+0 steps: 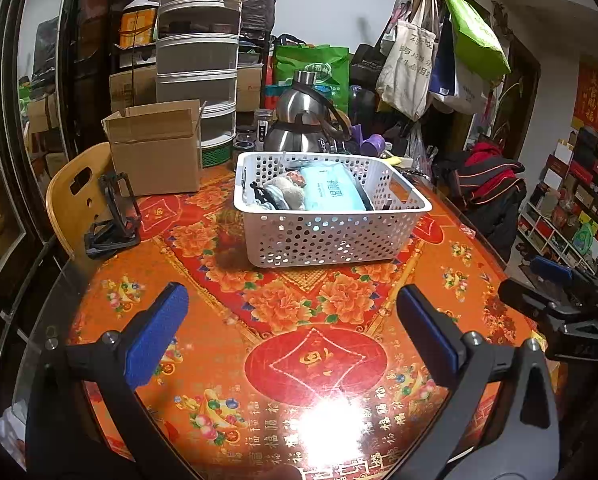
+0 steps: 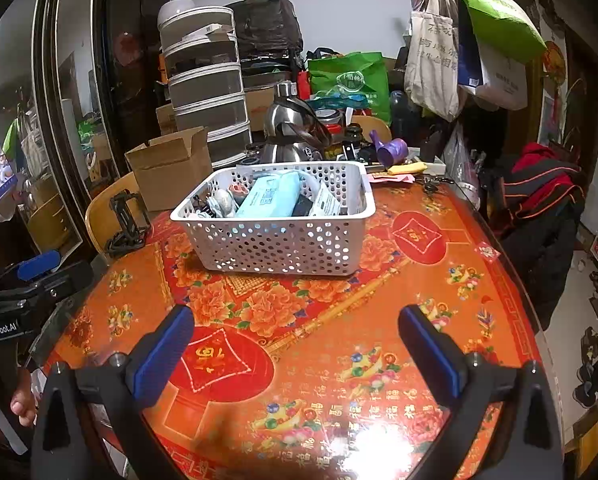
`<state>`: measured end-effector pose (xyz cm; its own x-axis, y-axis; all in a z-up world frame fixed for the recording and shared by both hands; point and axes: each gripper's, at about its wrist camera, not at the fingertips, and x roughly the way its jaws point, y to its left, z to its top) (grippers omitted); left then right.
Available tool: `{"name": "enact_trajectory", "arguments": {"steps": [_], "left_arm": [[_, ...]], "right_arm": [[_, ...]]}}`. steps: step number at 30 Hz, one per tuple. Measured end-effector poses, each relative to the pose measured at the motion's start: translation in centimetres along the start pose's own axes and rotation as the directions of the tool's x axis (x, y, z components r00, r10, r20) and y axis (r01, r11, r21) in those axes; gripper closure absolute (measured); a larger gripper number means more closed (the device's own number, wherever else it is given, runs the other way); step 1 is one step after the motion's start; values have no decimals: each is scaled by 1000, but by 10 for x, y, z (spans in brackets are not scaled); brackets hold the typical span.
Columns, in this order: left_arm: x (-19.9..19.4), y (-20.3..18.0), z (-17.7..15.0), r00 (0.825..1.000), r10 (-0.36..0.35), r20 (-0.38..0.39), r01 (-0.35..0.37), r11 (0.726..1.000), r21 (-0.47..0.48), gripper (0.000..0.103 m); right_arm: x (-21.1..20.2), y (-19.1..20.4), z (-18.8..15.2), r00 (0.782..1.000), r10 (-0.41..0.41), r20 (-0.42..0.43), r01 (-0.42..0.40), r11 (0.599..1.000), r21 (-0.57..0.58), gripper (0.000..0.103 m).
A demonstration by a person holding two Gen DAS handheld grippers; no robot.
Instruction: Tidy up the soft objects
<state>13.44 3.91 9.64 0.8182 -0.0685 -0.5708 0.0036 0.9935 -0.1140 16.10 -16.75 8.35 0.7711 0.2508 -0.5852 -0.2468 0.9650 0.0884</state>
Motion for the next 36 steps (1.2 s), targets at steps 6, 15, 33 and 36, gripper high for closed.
{"name": "enact_trajectory", "arguments": {"steps": [6,15,33,36], "left_arm": [[2,-1,-4,1000,6,-3,-6,1000,7,0],[-1,-6,-7,1000,12,2,-12,1000,15,0],[-4,-7,-8,1000,16,0,-16,1000,15,0],[-4,-7,-8,1000,17,0,-17,1000,15,0]], "right_arm": [[-1,-1,-1,1000,1,-3,-1,1000,5,1],[-5,-2,-2,1000,-3,3,3,1000,1,1],[-10,-3,-1,1000,1,7,-1,1000,5,1],[-12,-3,-1,1000,0,6,0,1000,4,1]]}}
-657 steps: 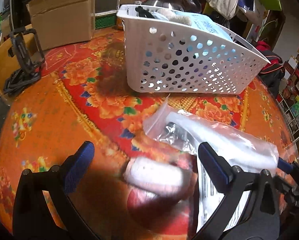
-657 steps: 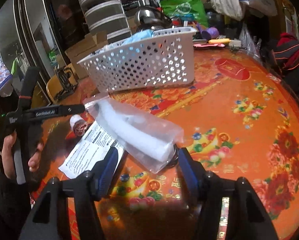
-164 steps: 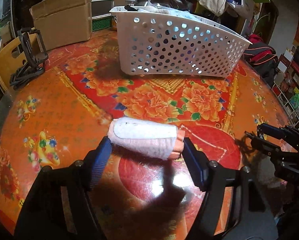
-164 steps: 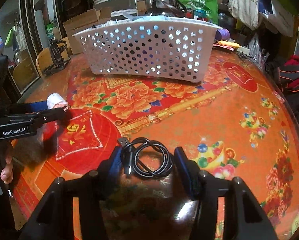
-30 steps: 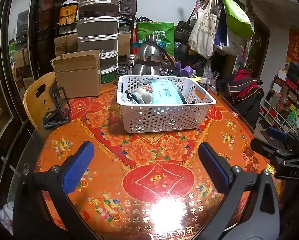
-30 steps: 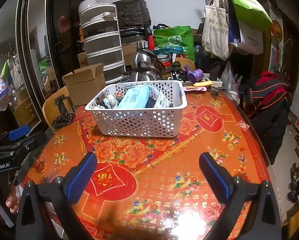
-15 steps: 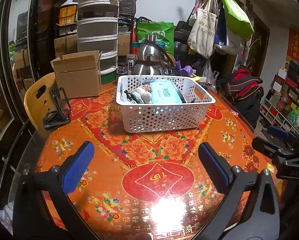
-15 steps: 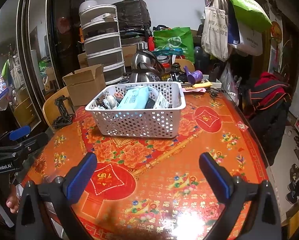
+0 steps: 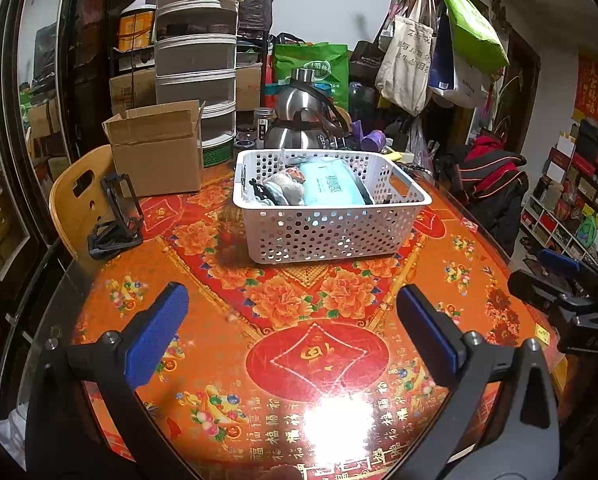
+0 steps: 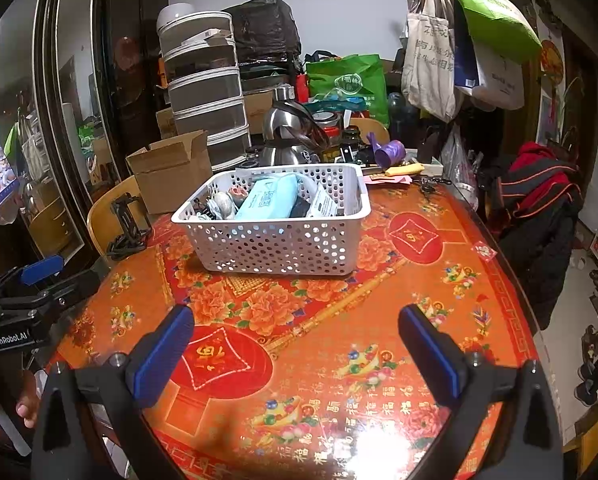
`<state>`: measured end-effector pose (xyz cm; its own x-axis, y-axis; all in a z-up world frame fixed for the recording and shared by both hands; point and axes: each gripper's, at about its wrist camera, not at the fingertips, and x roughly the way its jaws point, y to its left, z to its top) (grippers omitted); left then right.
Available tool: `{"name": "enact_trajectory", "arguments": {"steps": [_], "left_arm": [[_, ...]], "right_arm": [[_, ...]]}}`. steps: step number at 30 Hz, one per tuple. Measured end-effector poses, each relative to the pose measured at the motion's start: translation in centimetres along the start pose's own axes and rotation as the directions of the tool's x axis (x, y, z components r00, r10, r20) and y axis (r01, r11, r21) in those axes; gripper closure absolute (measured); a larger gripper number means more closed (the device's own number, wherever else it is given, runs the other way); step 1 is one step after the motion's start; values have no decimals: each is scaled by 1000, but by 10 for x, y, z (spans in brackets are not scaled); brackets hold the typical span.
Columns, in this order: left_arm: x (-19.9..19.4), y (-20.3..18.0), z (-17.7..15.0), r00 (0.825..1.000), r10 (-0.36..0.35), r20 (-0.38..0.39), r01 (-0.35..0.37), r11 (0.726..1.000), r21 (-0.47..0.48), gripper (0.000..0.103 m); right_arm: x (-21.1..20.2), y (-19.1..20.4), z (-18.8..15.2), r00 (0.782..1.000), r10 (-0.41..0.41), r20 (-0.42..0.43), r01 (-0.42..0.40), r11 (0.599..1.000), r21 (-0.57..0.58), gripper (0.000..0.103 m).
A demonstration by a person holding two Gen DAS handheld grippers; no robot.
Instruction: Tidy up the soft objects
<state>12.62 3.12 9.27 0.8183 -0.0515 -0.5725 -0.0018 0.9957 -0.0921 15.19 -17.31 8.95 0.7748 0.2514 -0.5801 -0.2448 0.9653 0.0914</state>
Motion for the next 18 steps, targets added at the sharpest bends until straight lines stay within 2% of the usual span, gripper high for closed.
{"name": "enact_trajectory", "arguments": {"steps": [18], "left_arm": [[-2,-1,-4,1000,4,-6,-4,1000,13,0]], "right_arm": [[-3,1,-2,1000,8,0,-8,1000,2,1]]}}
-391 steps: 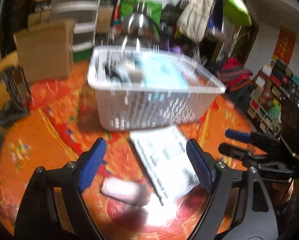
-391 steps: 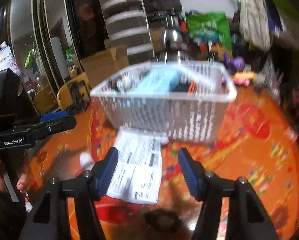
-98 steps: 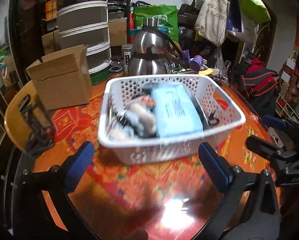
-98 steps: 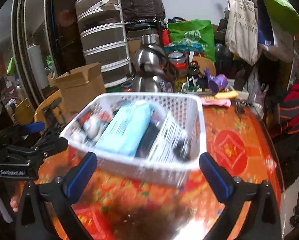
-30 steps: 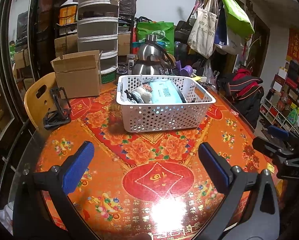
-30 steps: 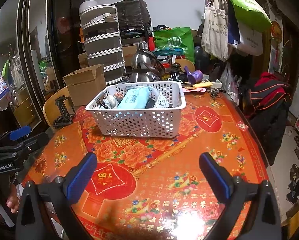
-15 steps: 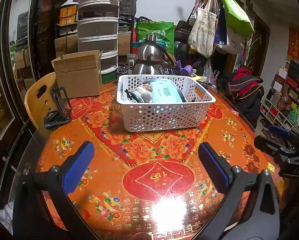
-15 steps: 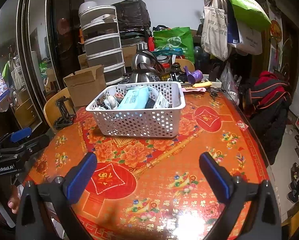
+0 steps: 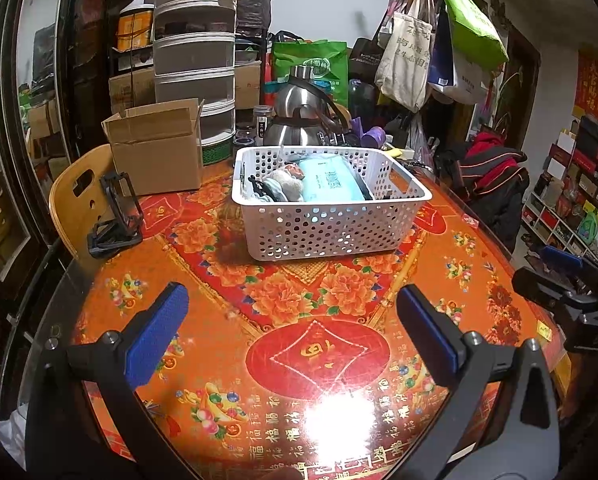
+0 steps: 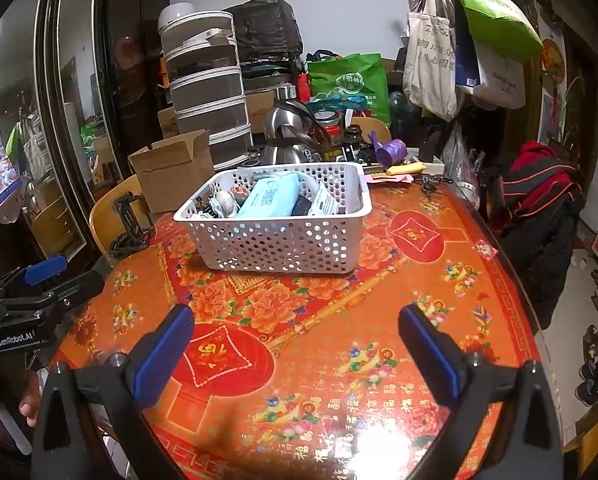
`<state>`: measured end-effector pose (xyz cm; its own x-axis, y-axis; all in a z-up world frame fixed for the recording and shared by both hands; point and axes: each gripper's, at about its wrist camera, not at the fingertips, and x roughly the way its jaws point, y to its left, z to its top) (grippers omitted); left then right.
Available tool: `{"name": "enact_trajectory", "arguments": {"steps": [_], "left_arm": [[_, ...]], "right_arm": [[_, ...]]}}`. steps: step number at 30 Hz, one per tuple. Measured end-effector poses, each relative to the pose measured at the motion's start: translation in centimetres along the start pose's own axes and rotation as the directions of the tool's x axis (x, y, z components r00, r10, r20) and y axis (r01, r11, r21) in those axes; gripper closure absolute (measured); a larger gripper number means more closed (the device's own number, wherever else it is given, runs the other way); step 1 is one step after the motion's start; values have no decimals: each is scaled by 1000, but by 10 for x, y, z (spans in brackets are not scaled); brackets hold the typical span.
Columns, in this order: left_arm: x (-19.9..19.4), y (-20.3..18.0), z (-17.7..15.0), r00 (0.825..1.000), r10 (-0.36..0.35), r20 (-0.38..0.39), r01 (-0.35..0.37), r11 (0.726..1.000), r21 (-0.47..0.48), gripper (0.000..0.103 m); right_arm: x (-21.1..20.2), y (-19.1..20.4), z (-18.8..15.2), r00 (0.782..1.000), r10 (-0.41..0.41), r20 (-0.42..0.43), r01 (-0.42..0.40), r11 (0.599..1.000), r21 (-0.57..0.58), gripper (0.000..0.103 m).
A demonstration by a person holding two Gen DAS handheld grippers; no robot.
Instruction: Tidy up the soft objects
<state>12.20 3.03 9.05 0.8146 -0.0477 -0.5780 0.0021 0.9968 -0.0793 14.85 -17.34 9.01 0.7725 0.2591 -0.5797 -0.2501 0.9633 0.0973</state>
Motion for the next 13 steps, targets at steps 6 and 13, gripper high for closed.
{"name": "enact_trajectory", "arguments": {"steps": [6,13], "left_arm": [[1,-1,-1,1000,-10,-5,10,1000,7,0],[3,-2,-1,1000,-4,0,4,1000,16,0]], "right_arm": [[1,0,-3,1000,1,-5,-1,1000,1,1],[3,-1,-3,1000,1,-5,-1,1000,4,1]]}}
